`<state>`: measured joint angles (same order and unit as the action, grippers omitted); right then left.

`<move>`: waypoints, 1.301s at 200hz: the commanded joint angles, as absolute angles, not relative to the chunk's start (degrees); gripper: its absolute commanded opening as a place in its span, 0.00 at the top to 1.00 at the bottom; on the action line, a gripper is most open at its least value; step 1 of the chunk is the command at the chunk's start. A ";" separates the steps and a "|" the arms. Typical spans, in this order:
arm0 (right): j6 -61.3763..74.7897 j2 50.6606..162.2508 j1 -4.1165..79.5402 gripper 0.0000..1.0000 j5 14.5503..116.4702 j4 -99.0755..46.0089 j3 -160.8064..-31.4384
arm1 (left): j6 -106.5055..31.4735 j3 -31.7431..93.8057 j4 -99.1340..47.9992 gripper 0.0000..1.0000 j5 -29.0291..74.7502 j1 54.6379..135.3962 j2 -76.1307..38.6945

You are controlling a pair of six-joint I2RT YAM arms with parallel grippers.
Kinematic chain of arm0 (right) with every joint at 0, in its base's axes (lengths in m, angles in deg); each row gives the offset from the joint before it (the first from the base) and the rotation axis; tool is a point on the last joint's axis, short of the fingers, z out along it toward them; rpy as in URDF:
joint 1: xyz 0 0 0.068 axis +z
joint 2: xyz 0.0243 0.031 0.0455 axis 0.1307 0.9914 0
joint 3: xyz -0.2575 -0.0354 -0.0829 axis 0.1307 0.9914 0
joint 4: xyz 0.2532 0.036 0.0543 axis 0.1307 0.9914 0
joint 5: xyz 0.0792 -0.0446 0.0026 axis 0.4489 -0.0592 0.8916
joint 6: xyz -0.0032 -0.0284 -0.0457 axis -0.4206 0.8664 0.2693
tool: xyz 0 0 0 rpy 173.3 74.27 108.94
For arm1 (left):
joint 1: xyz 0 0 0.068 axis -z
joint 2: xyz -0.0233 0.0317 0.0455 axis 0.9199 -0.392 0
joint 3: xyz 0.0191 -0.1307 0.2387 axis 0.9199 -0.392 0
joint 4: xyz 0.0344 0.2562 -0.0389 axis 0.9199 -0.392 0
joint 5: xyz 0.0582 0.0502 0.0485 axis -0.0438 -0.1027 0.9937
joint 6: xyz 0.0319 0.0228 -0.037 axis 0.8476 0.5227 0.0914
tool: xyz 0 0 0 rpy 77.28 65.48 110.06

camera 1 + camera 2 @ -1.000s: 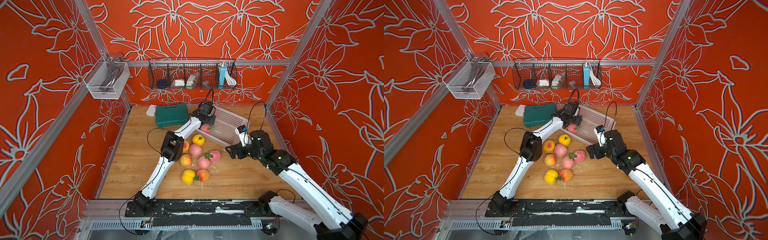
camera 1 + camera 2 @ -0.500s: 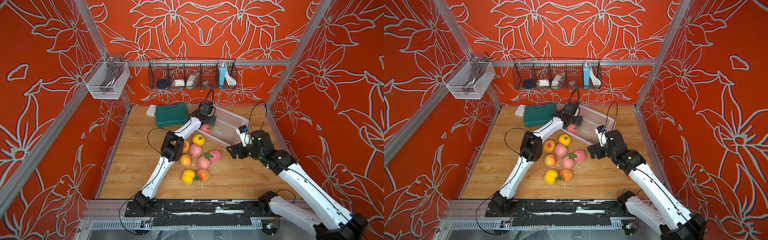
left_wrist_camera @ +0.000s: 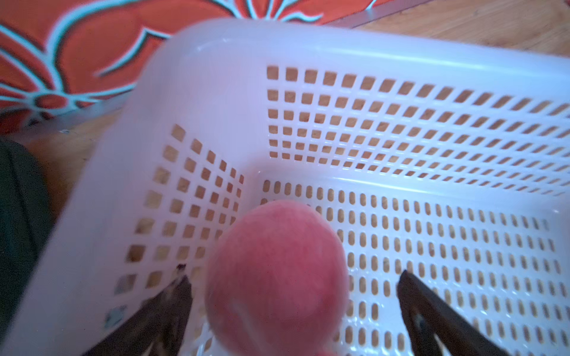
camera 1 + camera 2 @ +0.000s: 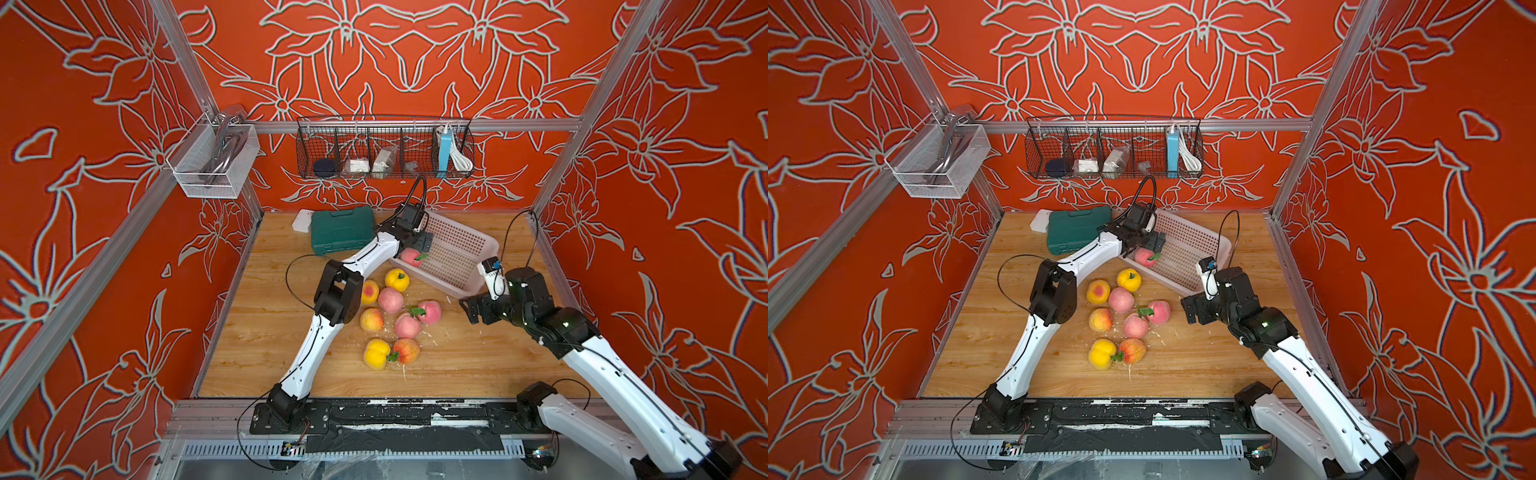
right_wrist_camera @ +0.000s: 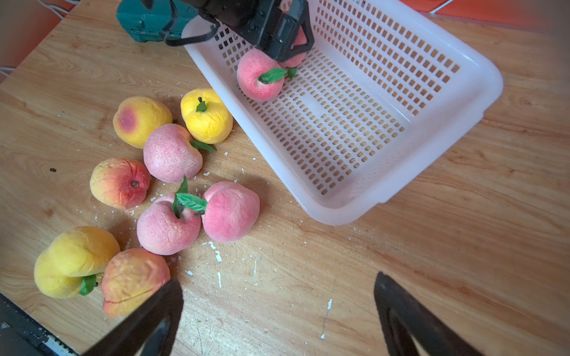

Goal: Put the peaches into the basket
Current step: Place the peach in the basket, then pick up the peach from the center of the board.

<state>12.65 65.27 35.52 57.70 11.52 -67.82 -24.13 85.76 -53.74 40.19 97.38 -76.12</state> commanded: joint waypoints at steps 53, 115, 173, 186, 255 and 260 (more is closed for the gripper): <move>9.21 61.15 37.76 0.01 59.28 16.14 -67.39 | -22.90 66.29 -53.61 0.01 42.14 100.50 -50.90; 7.45 60.80 44.24 0.01 56.29 19.10 -70.37 | -29.77 43.48 -63.20 0.01 43.26 106.11 -26.50; 1.95 63.23 55.72 0.01 51.69 16.91 -68.86 | -41.93 21.66 -71.50 0.01 39.48 107.94 -3.17; 0.68 63.99 58.51 0.01 49.97 16.74 -68.63 | -45.26 16.80 -72.42 0.01 38.23 107.92 2.69; -7.72 69.63 70.86 0.01 45.75 7.64 -61.87 | -53.72 3.65 -77.62 0.01 34.15 108.06 22.48; -8.25 70.08 71.46 0.01 45.61 6.65 -61.20 | -54.36 2.96 -77.19 0.01 33.48 108.05 23.19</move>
